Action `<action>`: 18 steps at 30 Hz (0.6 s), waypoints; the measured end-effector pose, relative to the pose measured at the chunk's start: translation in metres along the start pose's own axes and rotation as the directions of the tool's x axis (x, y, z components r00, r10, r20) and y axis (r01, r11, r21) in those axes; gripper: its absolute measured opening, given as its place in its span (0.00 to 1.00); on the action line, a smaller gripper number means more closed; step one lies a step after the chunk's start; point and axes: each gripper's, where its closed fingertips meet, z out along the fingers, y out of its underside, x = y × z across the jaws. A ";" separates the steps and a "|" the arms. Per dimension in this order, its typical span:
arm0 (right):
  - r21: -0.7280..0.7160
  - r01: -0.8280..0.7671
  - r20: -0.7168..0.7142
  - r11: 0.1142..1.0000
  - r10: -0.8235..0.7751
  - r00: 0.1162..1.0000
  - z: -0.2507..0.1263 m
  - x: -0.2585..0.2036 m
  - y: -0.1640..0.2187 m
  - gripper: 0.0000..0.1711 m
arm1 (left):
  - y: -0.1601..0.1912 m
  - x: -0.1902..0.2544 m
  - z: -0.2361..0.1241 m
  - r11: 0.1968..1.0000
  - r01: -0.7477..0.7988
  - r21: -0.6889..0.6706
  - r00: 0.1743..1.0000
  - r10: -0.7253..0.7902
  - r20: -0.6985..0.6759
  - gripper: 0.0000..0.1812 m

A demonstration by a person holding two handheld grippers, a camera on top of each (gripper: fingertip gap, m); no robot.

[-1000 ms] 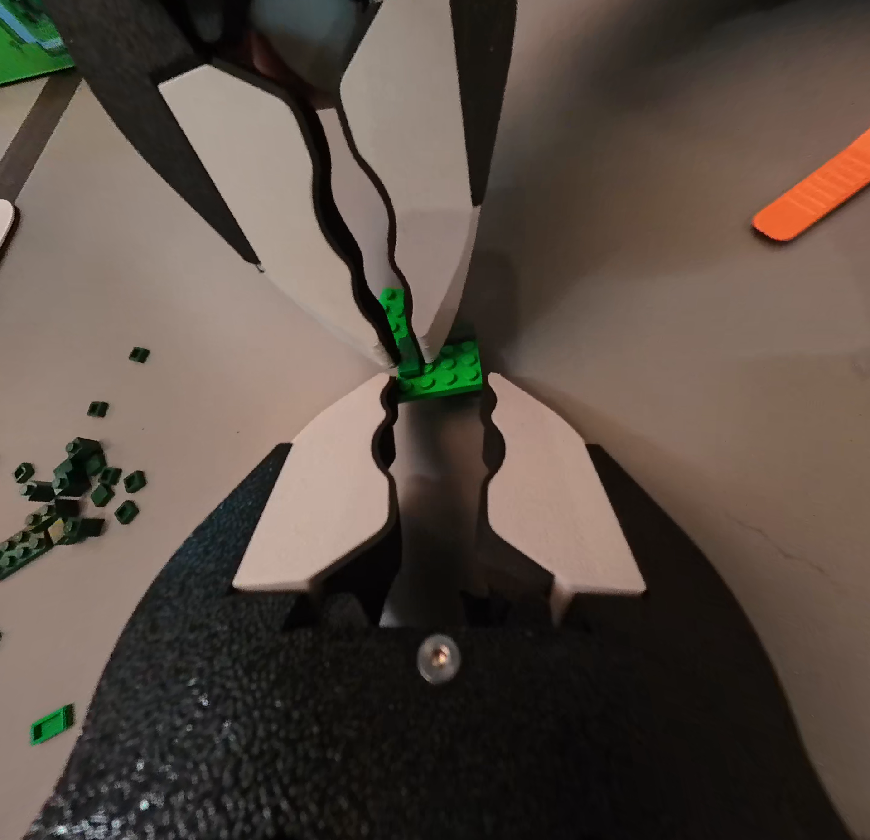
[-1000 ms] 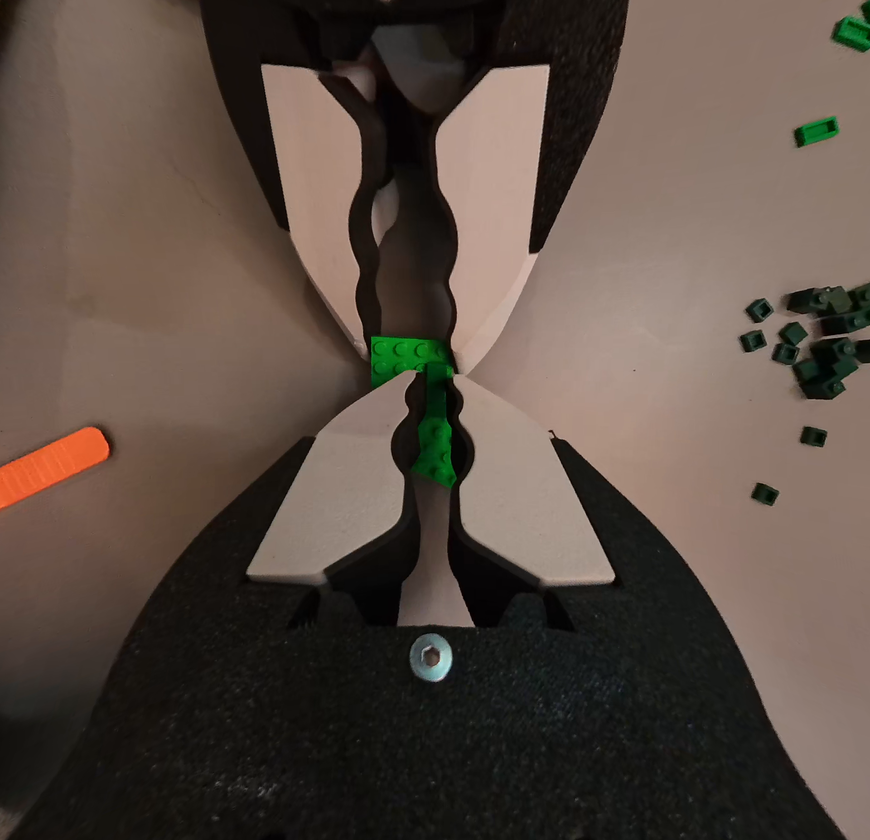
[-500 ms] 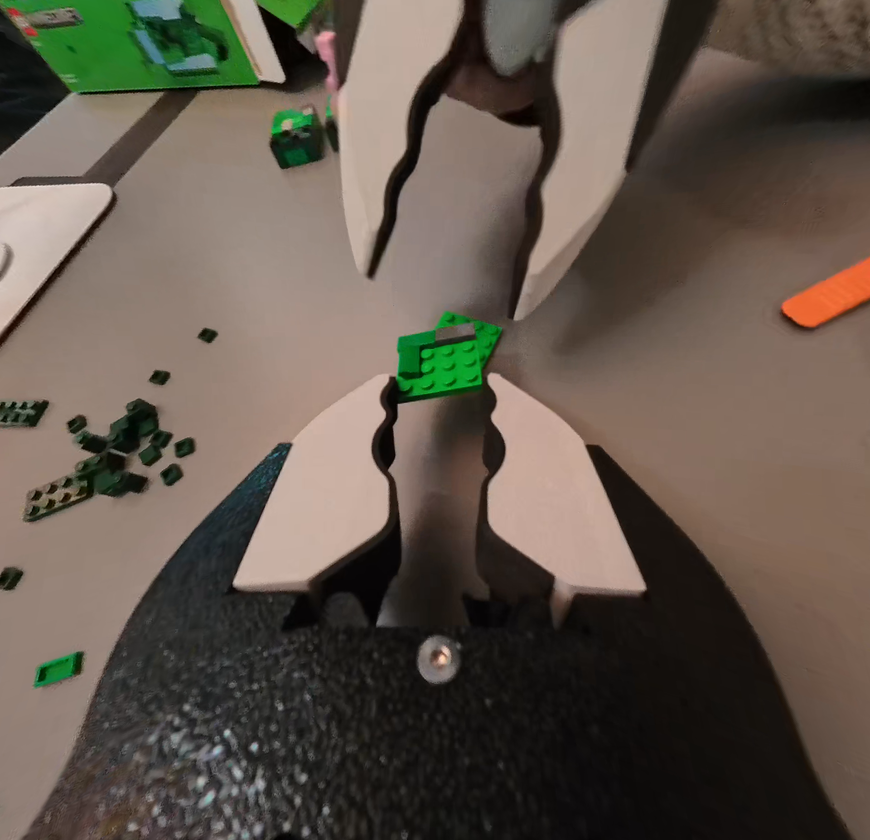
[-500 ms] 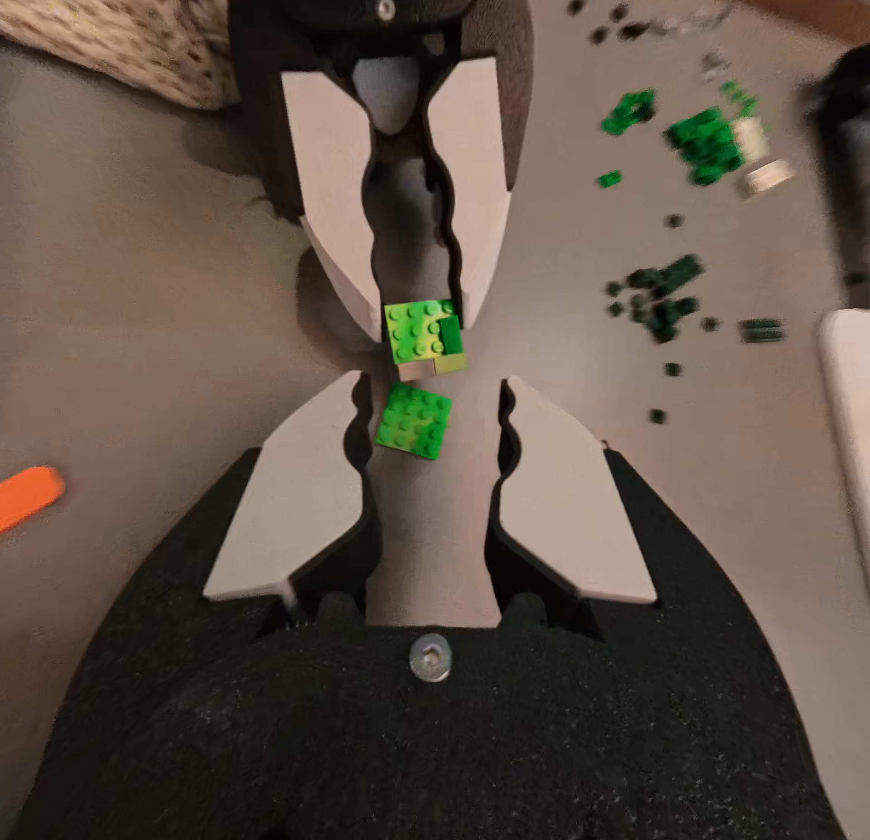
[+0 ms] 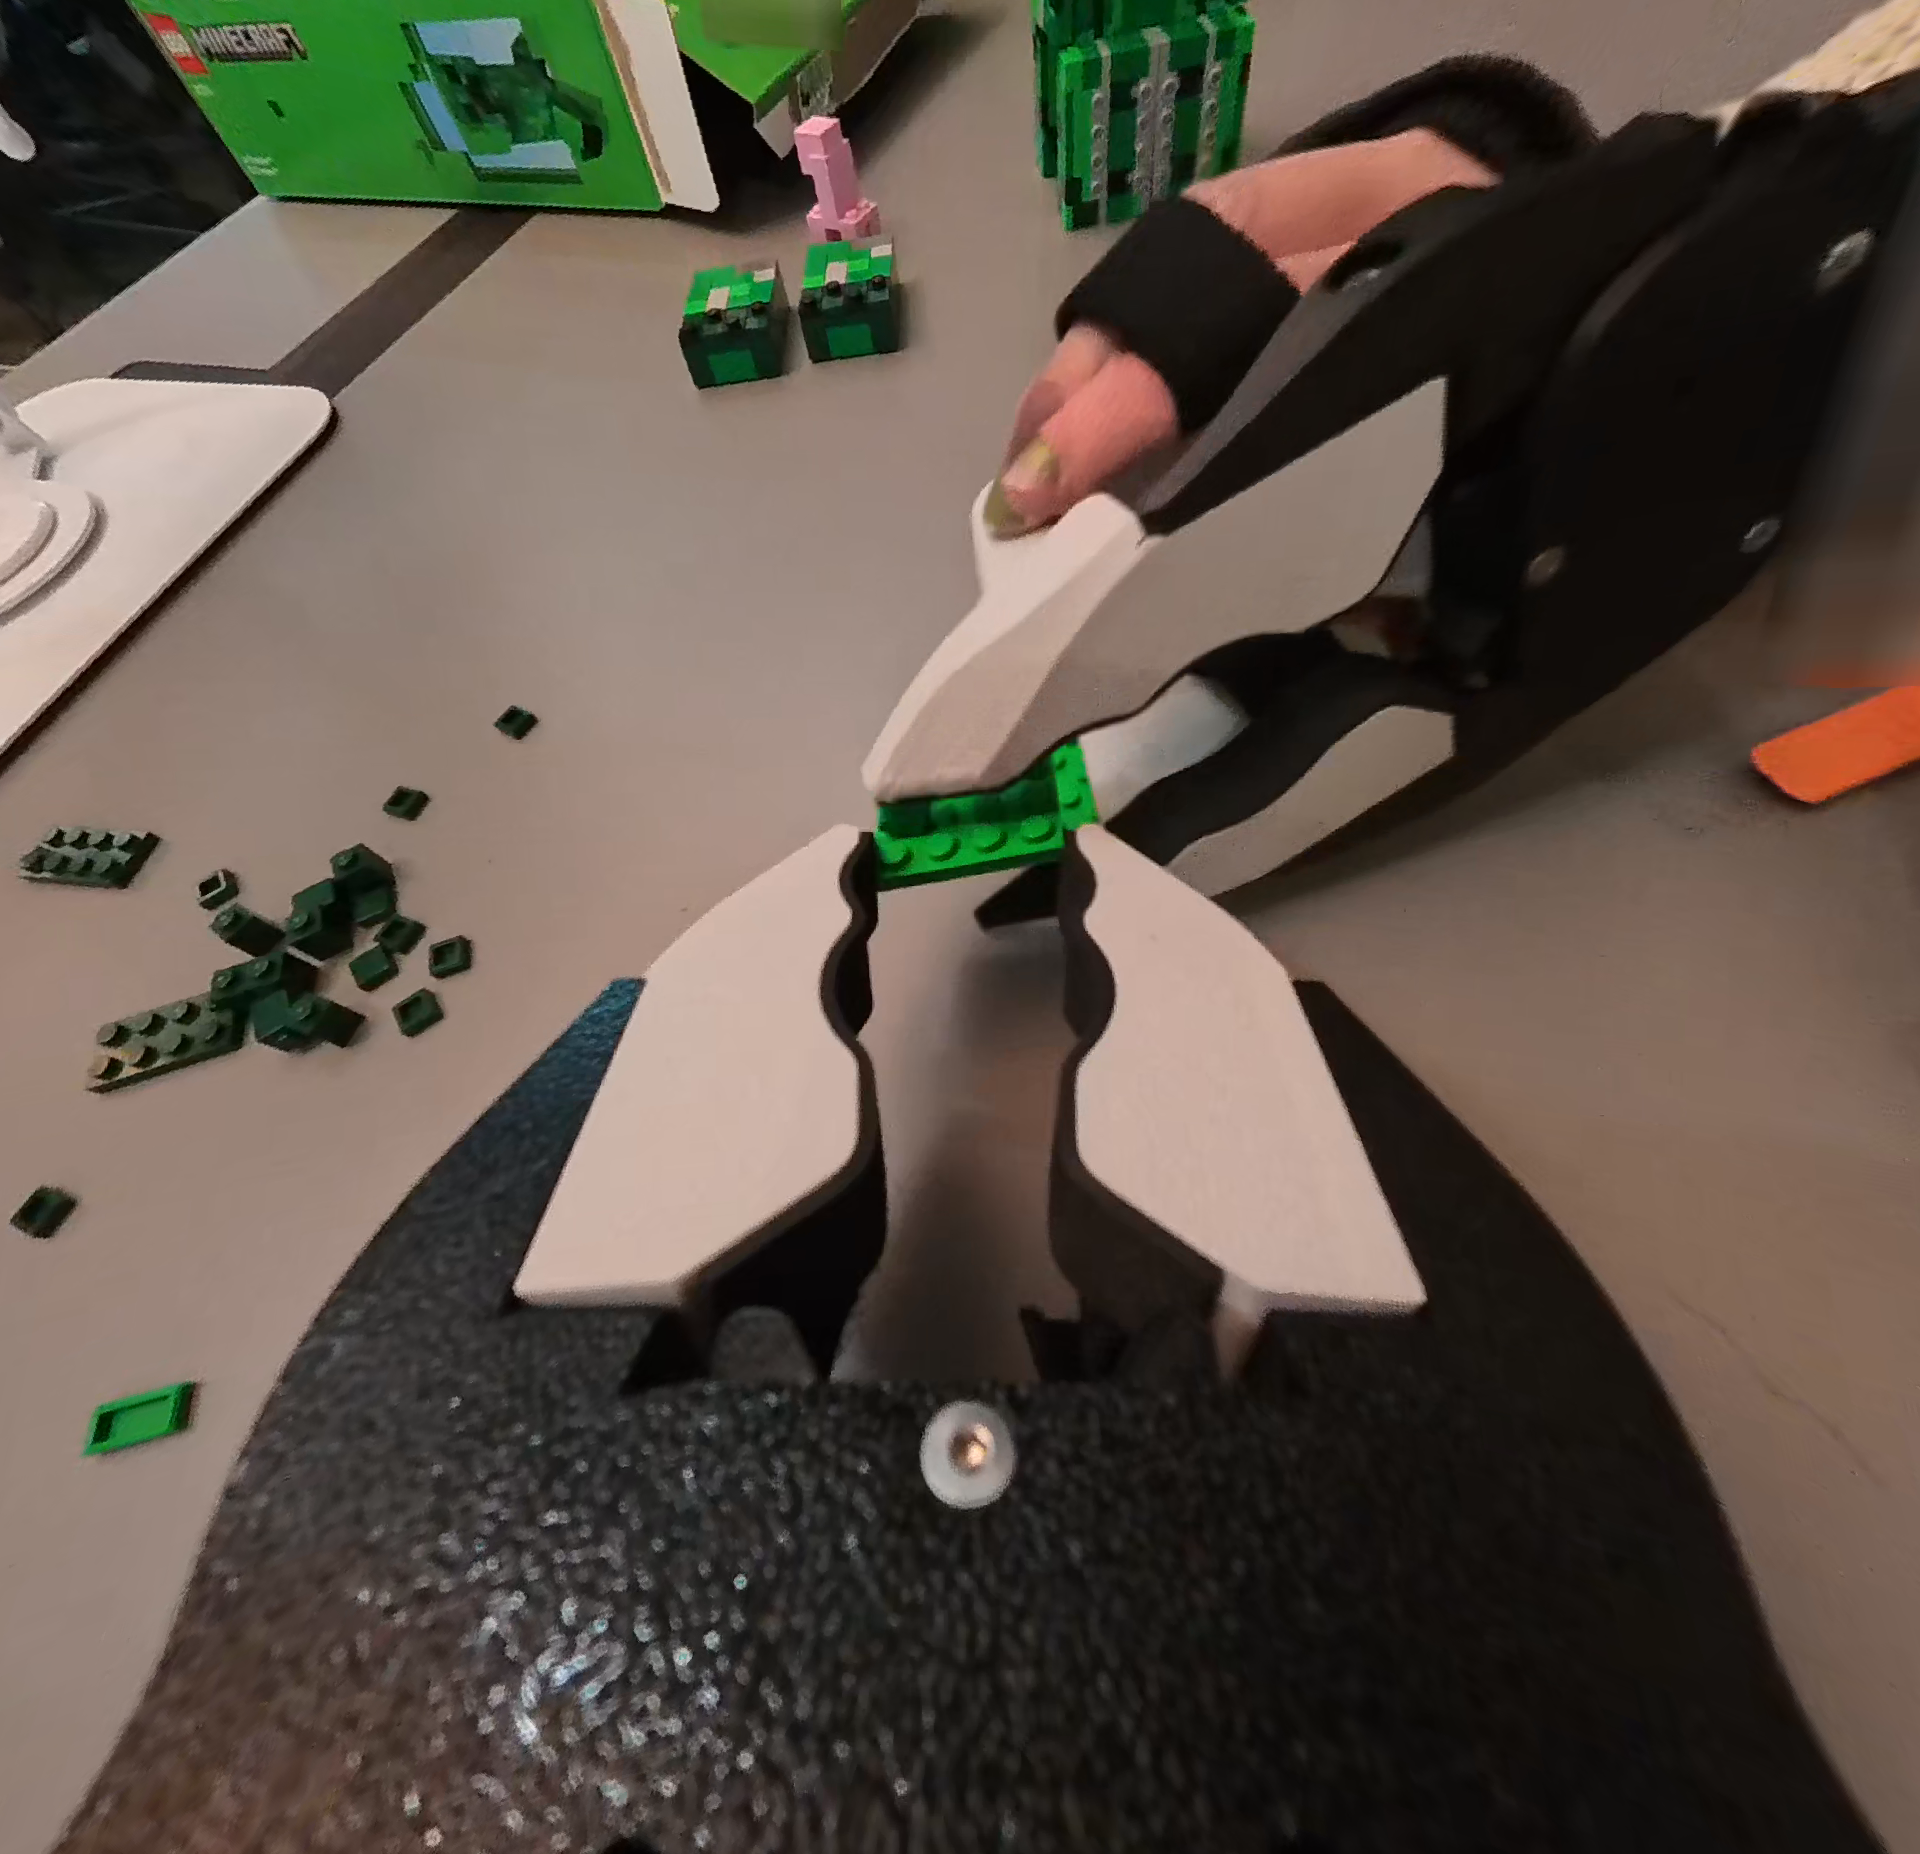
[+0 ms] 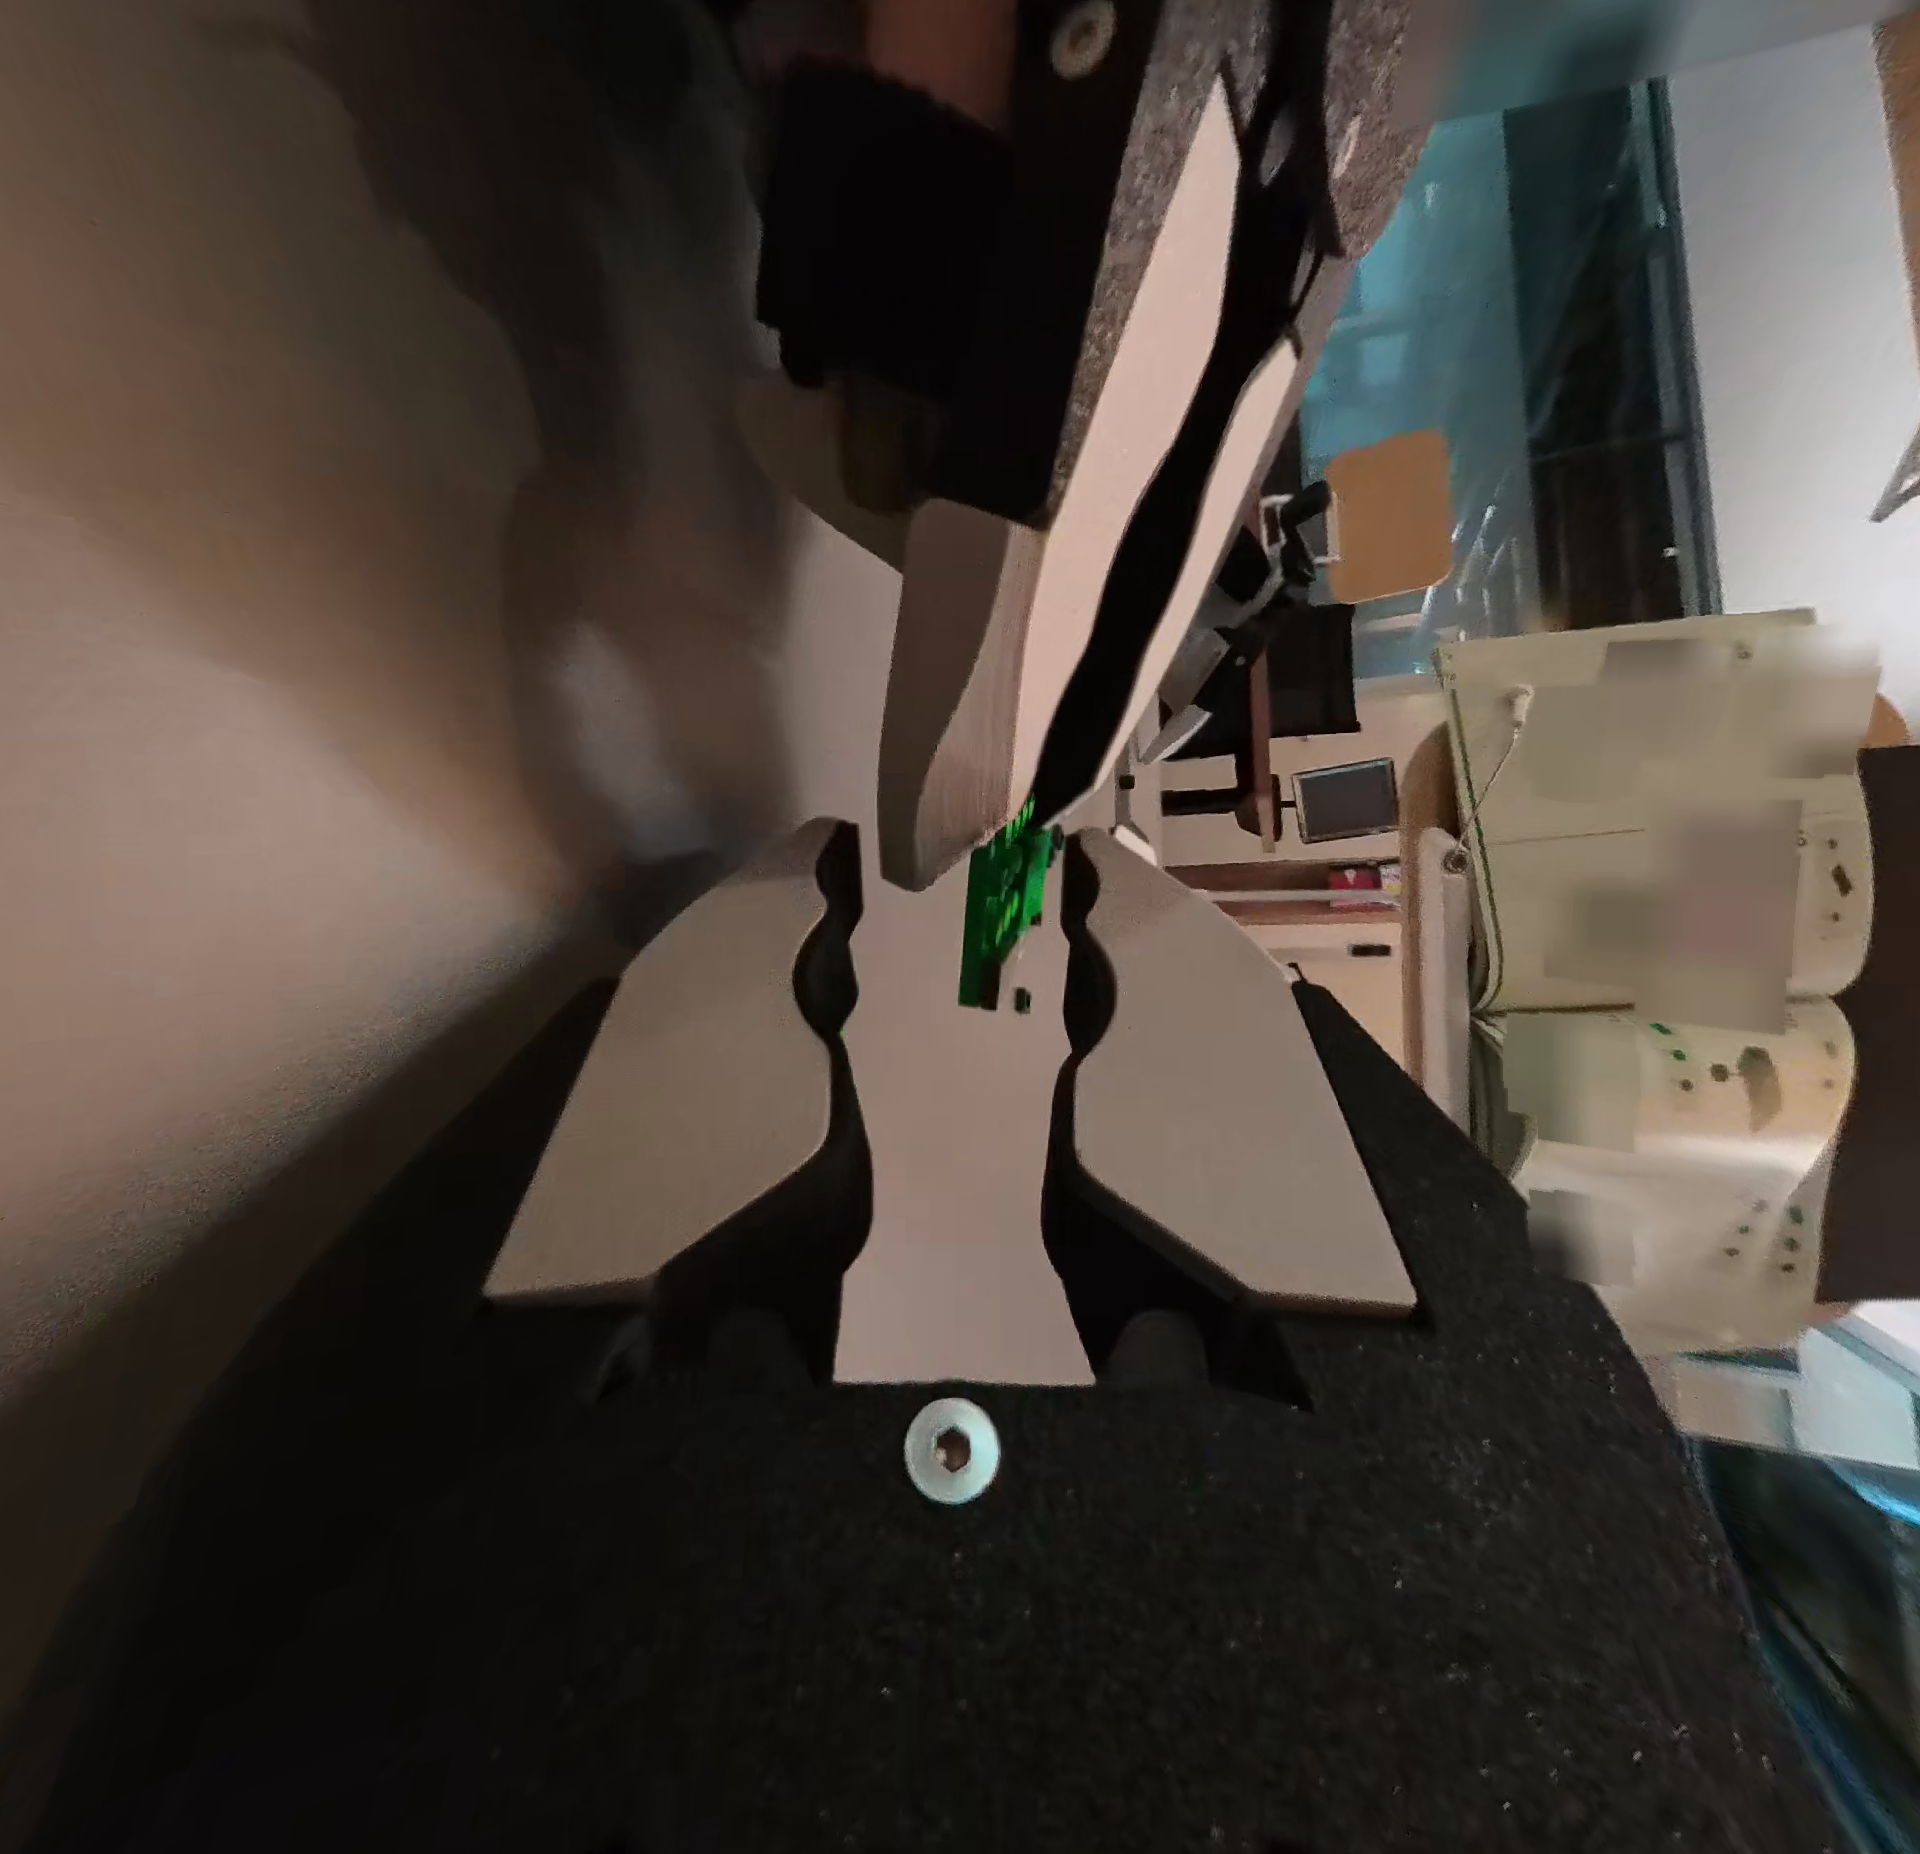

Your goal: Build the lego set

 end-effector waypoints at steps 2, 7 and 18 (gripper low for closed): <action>-0.013 -0.005 -0.019 1.000 0.005 1.000 0.004 0.002 0.003 0.18 | 0.000 0.000 0.000 1.000 -0.001 -0.002 1.000 0.001 -0.003 0.19; -0.017 0.011 -0.028 1.000 -0.011 1.000 0.006 0.002 0.005 0.14 | 0.000 0.000 0.000 1.000 0.006 -0.001 1.000 -0.006 -0.006 0.19; -0.025 0.020 -0.055 0.999 -0.021 0.998 0.006 0.006 0.006 0.06 | -0.007 0.000 -0.002 0.997 0.054 0.046 0.999 -0.053 -0.012 0.18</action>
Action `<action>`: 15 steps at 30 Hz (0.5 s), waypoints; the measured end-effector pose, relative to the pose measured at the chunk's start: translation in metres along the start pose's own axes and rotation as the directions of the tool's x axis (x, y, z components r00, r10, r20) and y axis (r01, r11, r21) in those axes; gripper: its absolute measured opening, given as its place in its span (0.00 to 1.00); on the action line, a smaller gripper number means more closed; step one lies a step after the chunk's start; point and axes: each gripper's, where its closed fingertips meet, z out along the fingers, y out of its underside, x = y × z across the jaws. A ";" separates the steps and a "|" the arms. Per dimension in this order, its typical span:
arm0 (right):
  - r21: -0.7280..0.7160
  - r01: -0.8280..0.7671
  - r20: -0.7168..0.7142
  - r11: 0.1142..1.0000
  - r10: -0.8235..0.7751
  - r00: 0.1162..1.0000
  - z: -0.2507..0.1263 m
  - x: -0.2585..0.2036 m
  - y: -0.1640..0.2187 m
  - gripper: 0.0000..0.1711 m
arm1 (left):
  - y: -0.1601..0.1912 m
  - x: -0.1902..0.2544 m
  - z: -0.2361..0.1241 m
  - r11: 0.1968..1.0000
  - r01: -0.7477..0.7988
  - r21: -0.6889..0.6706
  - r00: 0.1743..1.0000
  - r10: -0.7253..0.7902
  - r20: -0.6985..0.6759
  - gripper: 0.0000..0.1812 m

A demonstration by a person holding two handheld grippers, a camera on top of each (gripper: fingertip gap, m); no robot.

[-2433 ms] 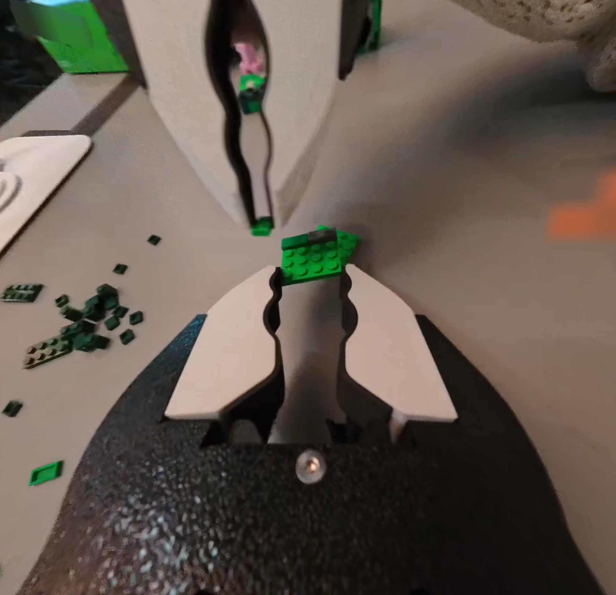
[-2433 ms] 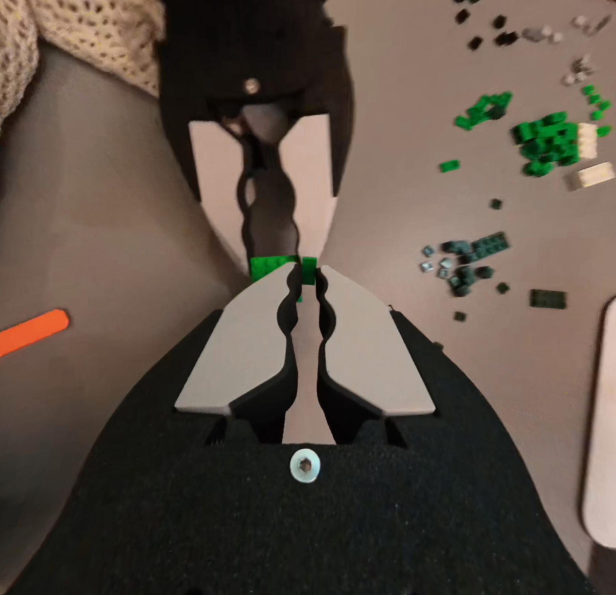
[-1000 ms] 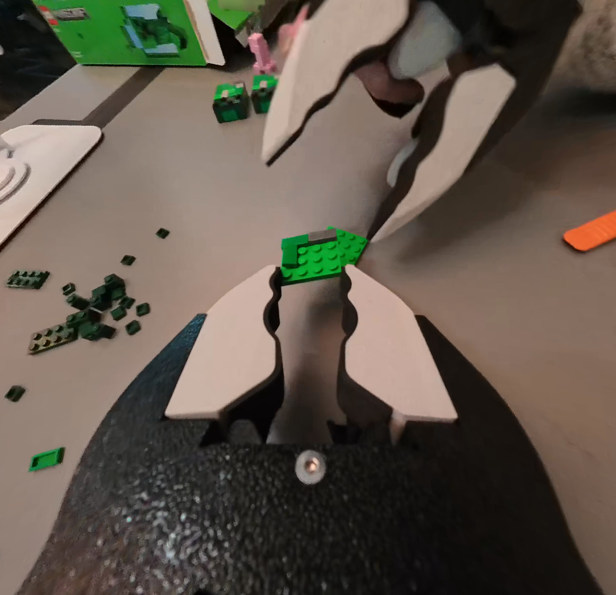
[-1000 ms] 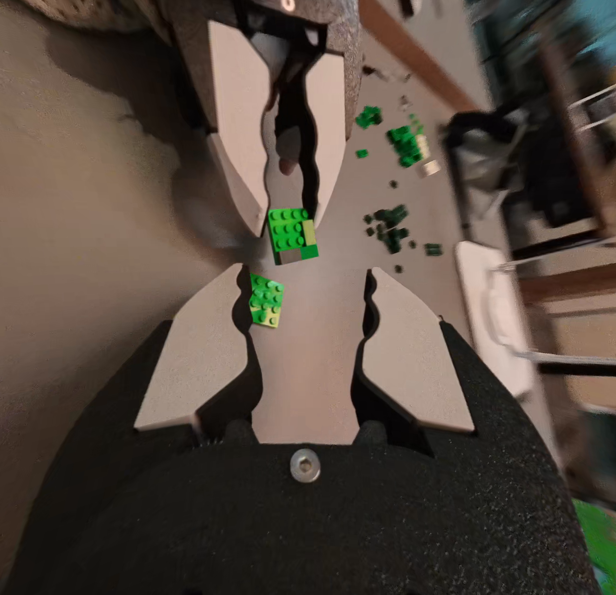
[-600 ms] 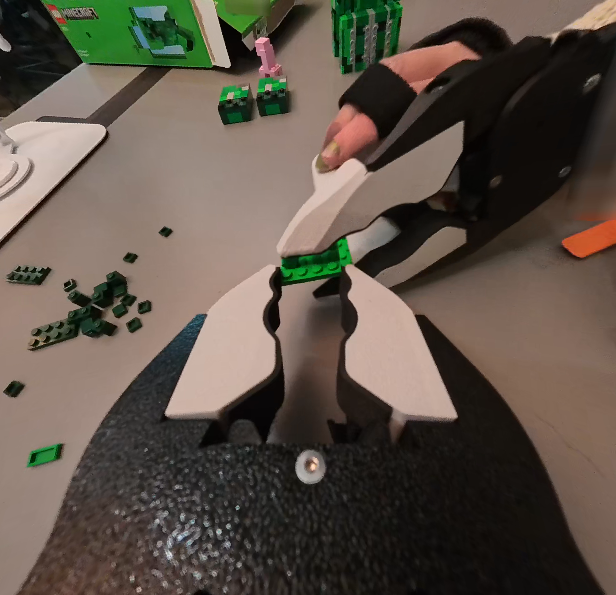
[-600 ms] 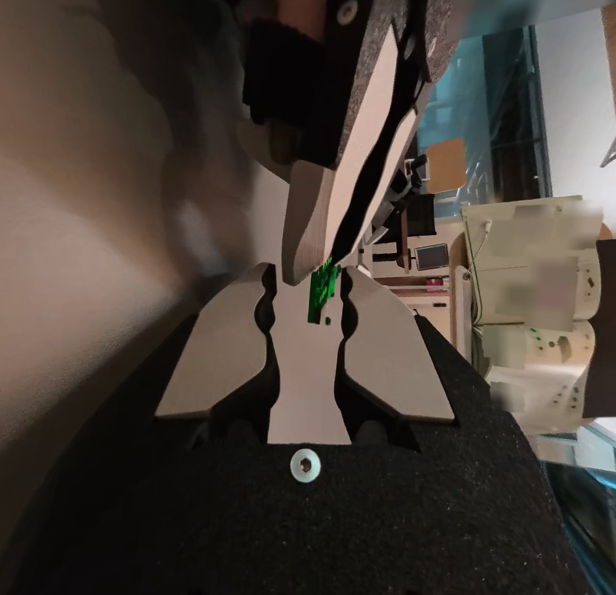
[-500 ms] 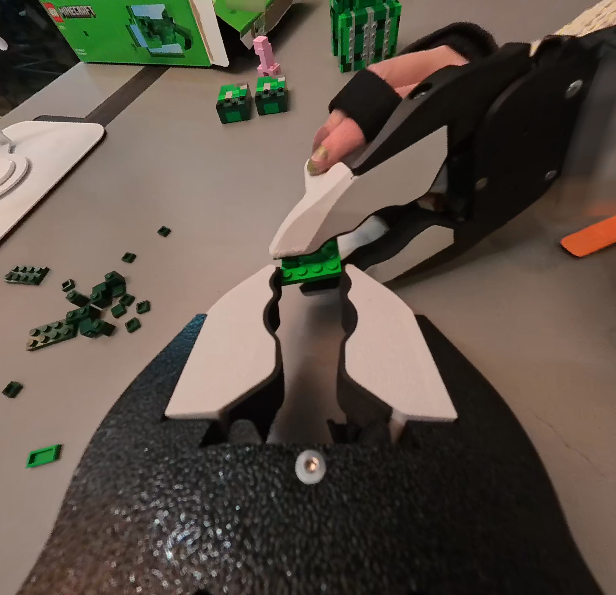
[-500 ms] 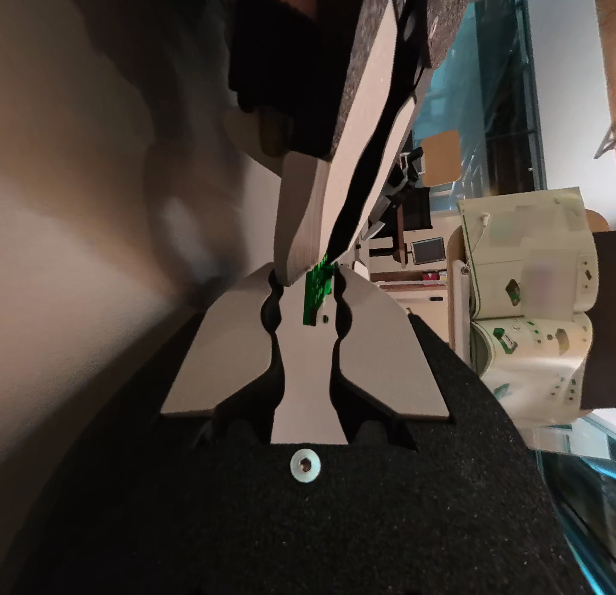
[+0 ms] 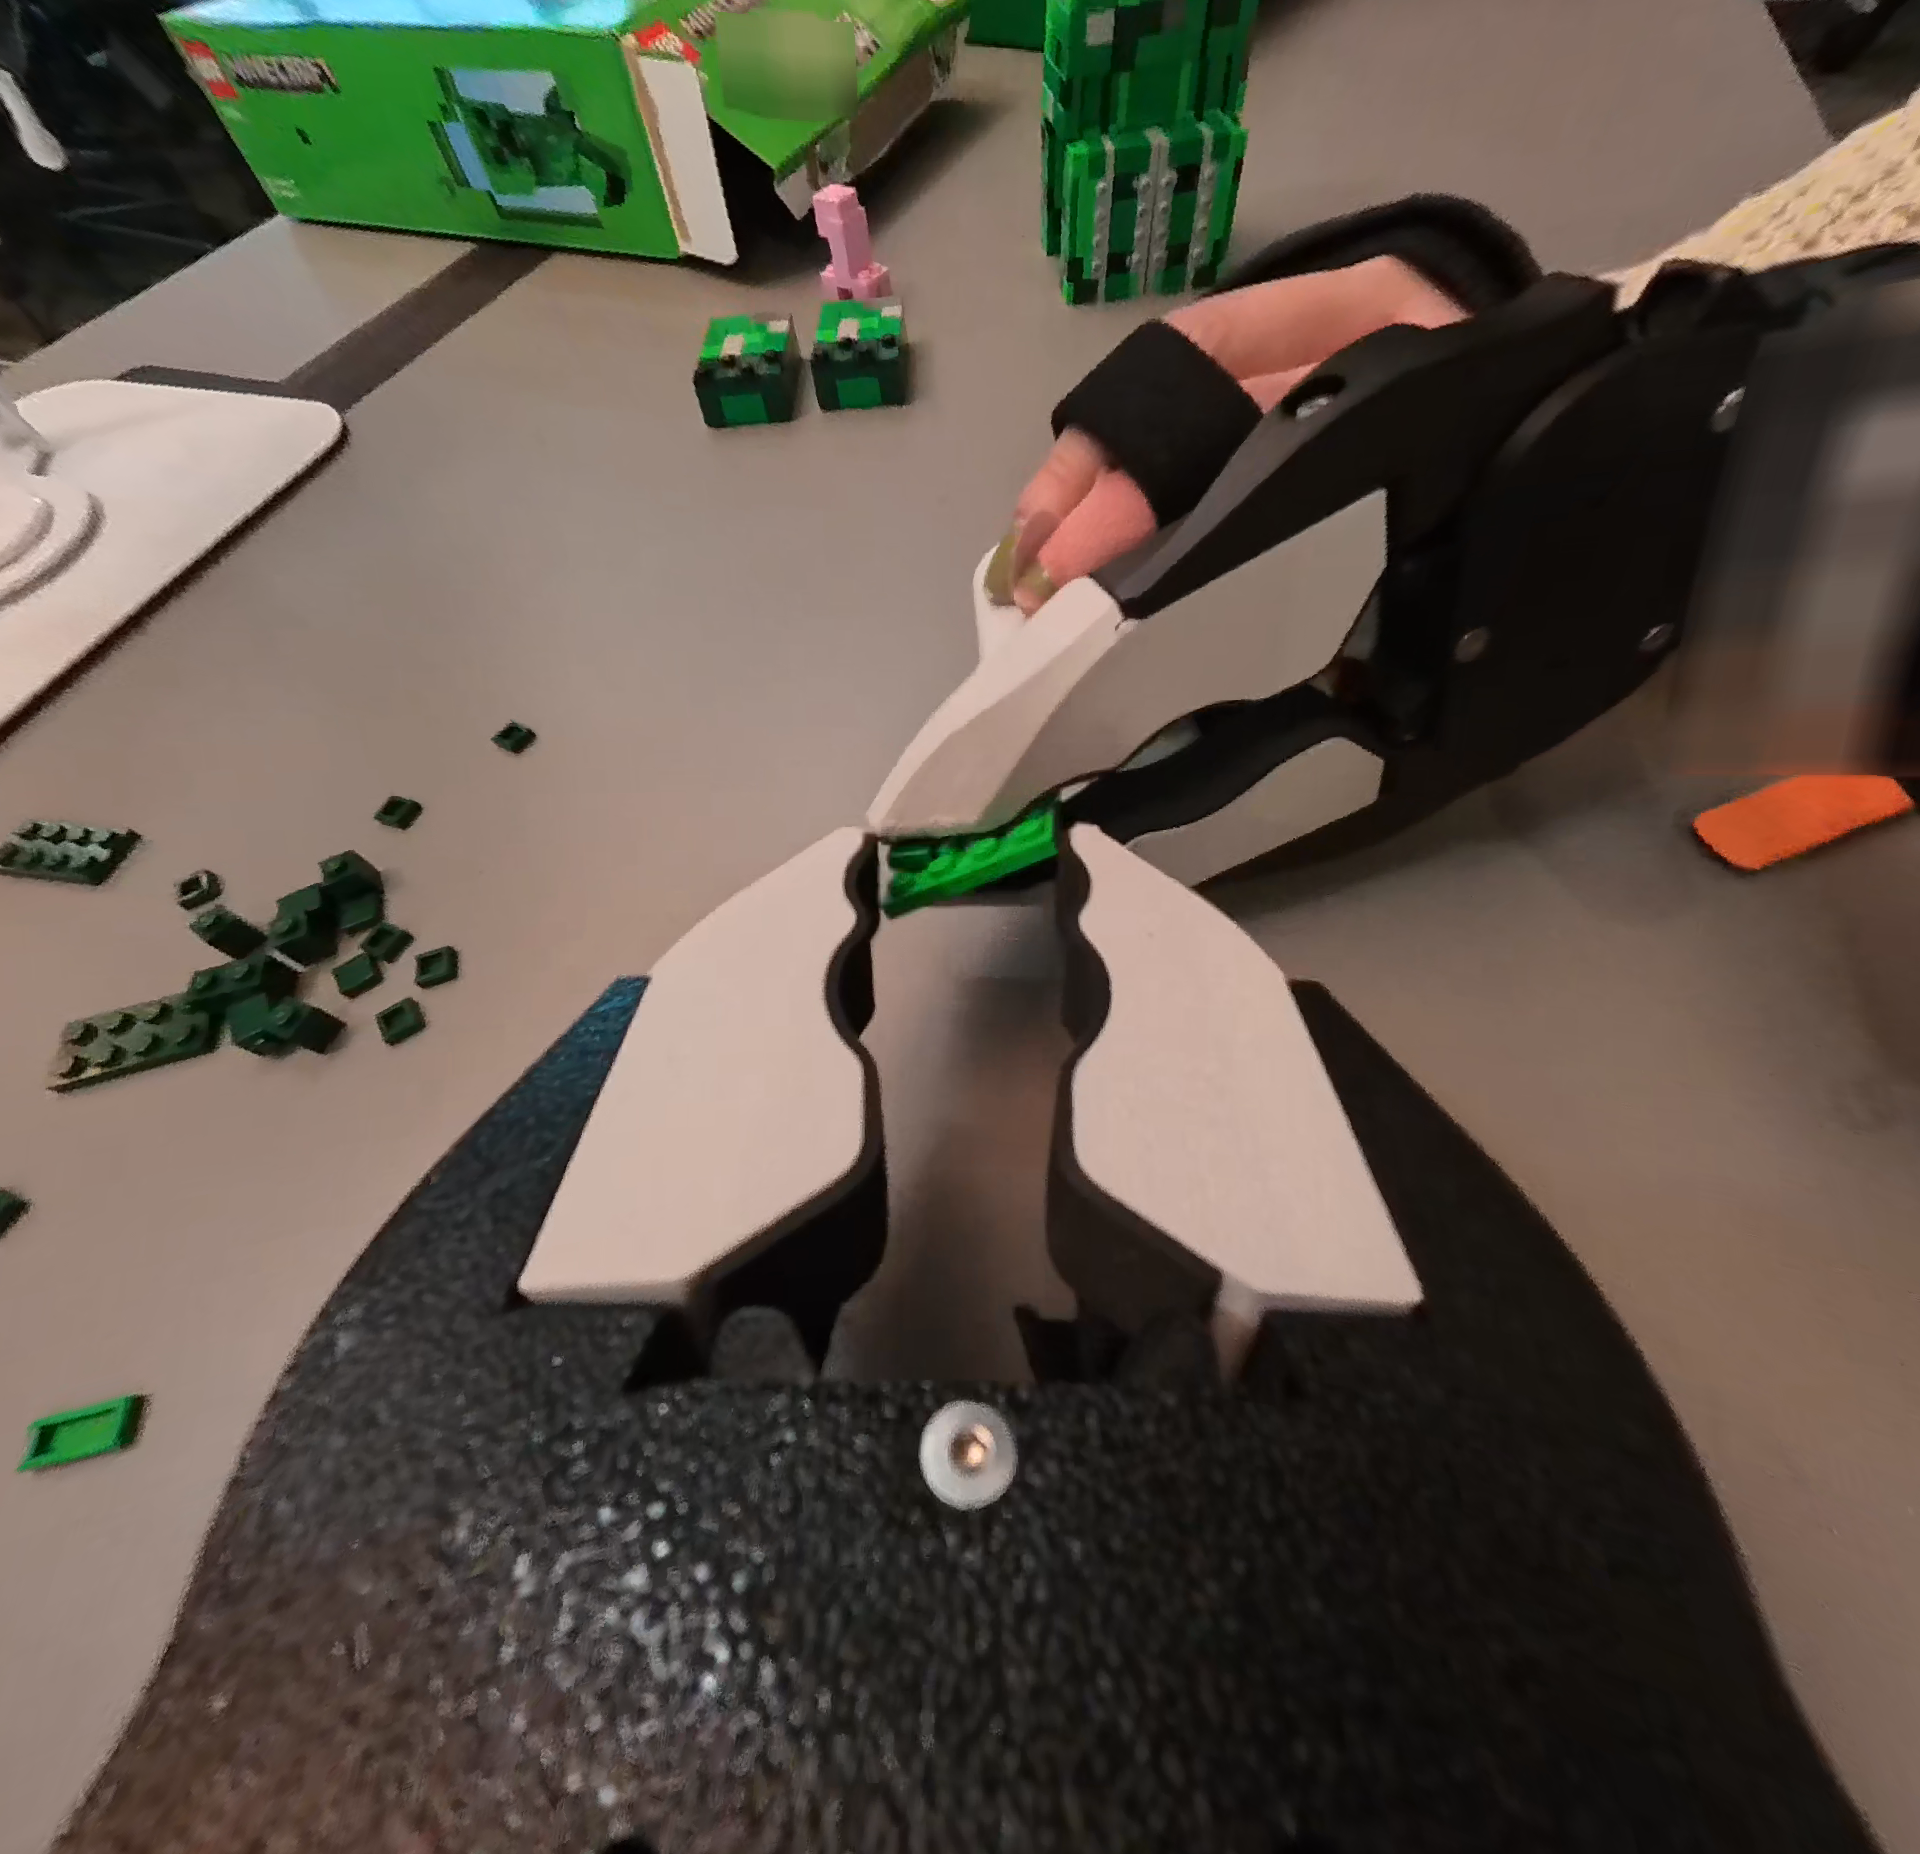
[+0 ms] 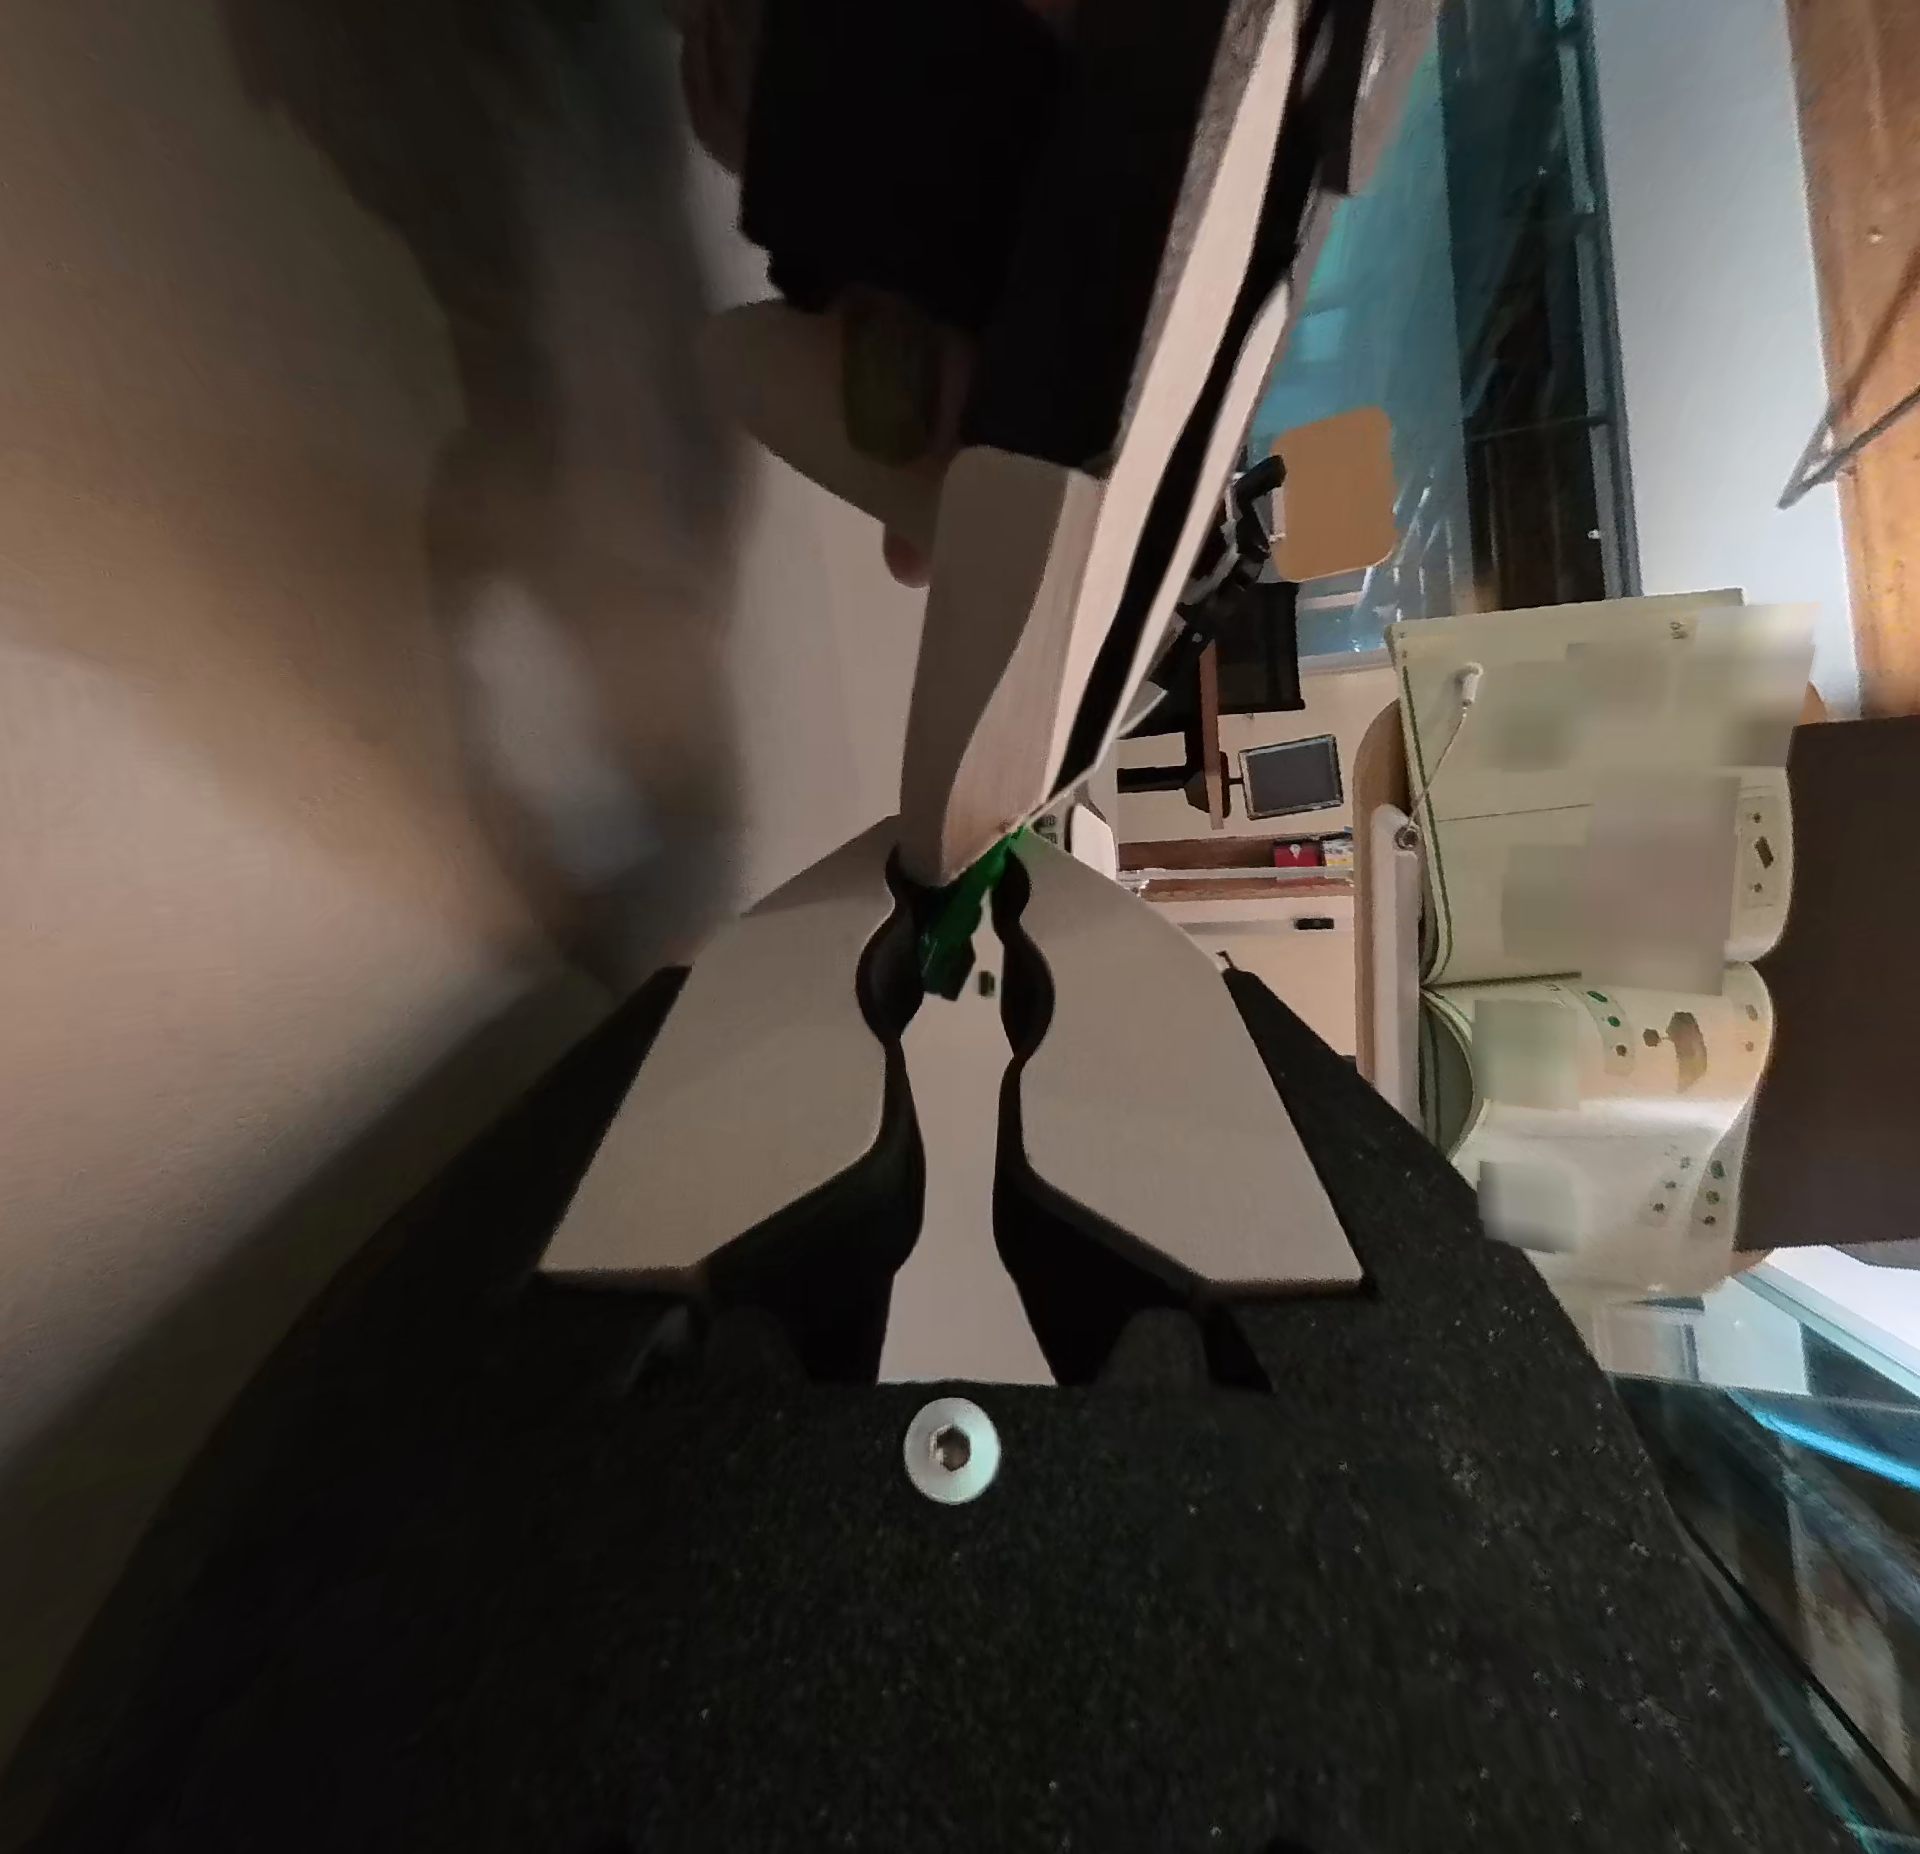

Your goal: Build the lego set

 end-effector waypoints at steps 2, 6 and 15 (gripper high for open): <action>0.004 -0.021 0.005 1.000 0.021 1.000 0.001 0.000 0.001 0.06 | -0.002 -0.002 0.000 1.000 -0.028 0.013 0.999 0.027 0.035 0.20; 0.006 -0.017 0.010 1.000 0.017 1.000 0.001 -0.002 0.003 0.05 | -0.001 -0.004 0.001 0.999 -0.053 0.004 0.997 0.053 0.064 0.23; -0.064 0.036 -0.111 0.997 -0.043 0.993 0.000 0.018 0.019 0.05 | -0.012 -0.008 -0.004 0.993 0.079 0.085 0.995 -0.084 0.055 0.30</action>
